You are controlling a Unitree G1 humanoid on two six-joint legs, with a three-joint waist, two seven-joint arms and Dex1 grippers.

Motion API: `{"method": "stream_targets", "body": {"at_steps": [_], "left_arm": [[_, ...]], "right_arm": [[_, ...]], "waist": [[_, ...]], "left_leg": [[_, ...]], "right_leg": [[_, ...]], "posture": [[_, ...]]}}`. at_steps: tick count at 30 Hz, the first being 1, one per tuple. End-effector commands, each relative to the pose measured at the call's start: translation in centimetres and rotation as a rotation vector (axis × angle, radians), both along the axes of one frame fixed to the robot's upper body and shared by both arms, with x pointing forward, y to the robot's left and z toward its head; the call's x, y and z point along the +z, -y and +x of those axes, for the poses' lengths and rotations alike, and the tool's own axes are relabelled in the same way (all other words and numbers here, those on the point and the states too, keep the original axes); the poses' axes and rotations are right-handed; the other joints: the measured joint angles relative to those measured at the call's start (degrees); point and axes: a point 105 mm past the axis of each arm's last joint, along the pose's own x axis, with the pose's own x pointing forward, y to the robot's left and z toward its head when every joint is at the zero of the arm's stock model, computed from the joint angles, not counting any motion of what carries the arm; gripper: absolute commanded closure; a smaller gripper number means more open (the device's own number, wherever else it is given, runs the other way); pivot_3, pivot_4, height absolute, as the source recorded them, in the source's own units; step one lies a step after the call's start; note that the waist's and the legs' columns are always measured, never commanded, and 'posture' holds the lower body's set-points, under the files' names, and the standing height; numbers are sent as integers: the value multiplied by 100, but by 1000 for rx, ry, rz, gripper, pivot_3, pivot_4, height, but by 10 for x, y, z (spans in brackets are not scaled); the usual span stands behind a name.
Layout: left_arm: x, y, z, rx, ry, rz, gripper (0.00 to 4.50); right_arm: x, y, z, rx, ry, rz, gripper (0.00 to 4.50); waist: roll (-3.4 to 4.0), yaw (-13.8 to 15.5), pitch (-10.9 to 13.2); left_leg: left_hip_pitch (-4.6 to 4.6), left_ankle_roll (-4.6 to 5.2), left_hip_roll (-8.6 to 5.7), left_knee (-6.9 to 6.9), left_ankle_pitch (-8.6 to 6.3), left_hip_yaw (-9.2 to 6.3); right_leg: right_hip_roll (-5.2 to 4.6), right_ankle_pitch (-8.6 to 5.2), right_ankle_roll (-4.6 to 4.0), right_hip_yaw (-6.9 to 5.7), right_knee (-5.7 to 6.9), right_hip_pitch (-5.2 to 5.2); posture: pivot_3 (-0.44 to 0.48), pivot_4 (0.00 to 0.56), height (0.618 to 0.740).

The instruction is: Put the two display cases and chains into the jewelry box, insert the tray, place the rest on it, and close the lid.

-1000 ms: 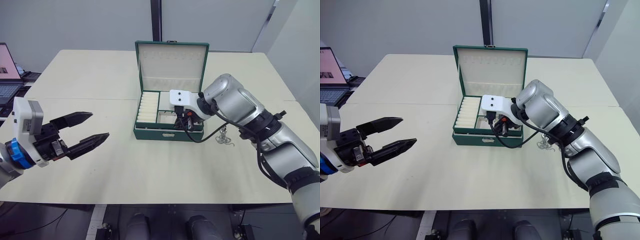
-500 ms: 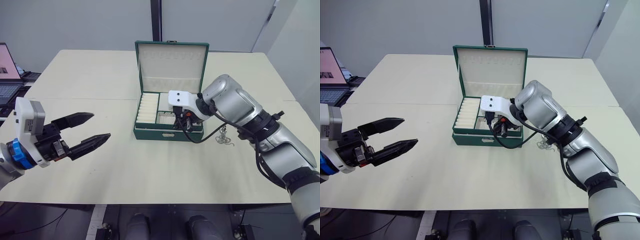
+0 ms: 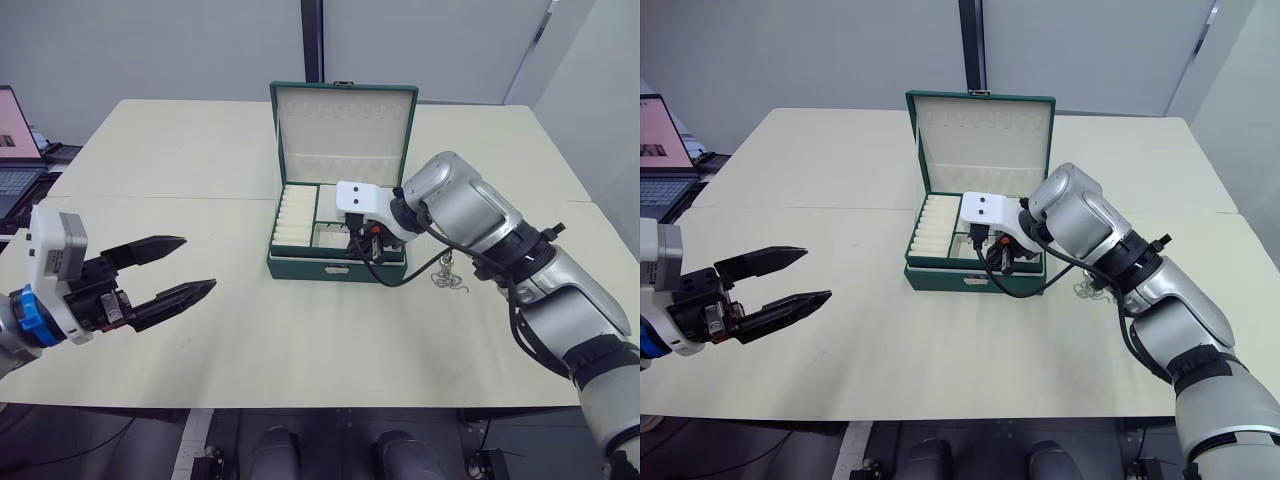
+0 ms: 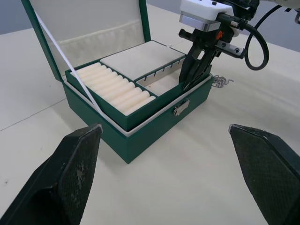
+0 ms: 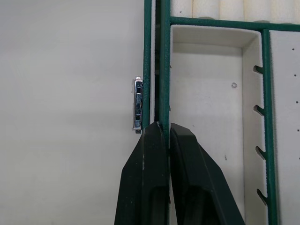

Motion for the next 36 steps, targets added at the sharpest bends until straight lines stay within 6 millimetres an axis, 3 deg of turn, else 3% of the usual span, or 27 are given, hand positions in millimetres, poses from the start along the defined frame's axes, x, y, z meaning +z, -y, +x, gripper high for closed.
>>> {"method": "stream_targets", "body": {"at_steps": [1, 3, 9, 14, 17, 21, 26, 36], "left_arm": [[7, -7, -4, 7, 53, 21, 0], [5, -10, -4, 6, 54, 22, 0], [1, -14, -6, 4, 55, 24, 0], [2, -14, -7, -7, 67, 16, 0], [9, -12, -7, -12, 82, -5, 0], [10, -15, -6, -9, 90, -2, 0], [13, -13, -2, -11, 101, -3, 0], [19, -12, 3, -22, 105, 8, 0]], "right_arm": [[11, 1, 3, -6, 48, 19, 4495], [12, 1, 2, 0, 45, 21, 4495], [17, -2, 4, 4, 59, 51, 2993], [51, -1, 10, -20, 120, 164, 1650], [66, 10, 18, -62, 160, 319, 2016], [64, 16, 35, -155, 165, 519, 3067], [29, 20, 50, -236, 148, 615, 4398], [4, 15, 61, -282, 159, 653, 4479]], "waist": [[0, 0, 0], [0, 0, 0], [-1, -1, 0], [-1, -2, 0], [-7, 4, -2], [-18, -5, -8], [-18, -23, -8], [-19, -75, -5]], "left_leg": [[0, 2, 0, 0, -1, 0], [-1, 6, 0, 0, -4, 1], [0, 8, 0, -2, -5, 1], [-1, 8, 0, -3, -5, 2], [-1, 9, 0, -5, -5, -1], [1, 9, 0, -5, -5, 0], [-2, 8, 0, -7, -4, 5], [-2, -8, 1, -9, 5, 11]], "right_leg": [[0, 0, 0, 0, 0, -3], [0, 0, 0, 0, 0, -3], [0, 0, 0, 1, -1, -5], [0, 0, 0, 1, 0, -5], [0, 0, 0, -1, -2, -3], [0, 0, 0, -1, -4, 8], [1, 0, 0, 3, -2, 16], [1, 0, 0, 8, -1, 19]], "posture": [[0, 150, 740], [0, 150, 740], [0, 150, 740], [0, 150, 740], [0, 150, 740], [0, 150, 740], [0, 150, 740], [0, 150, 740]]}}
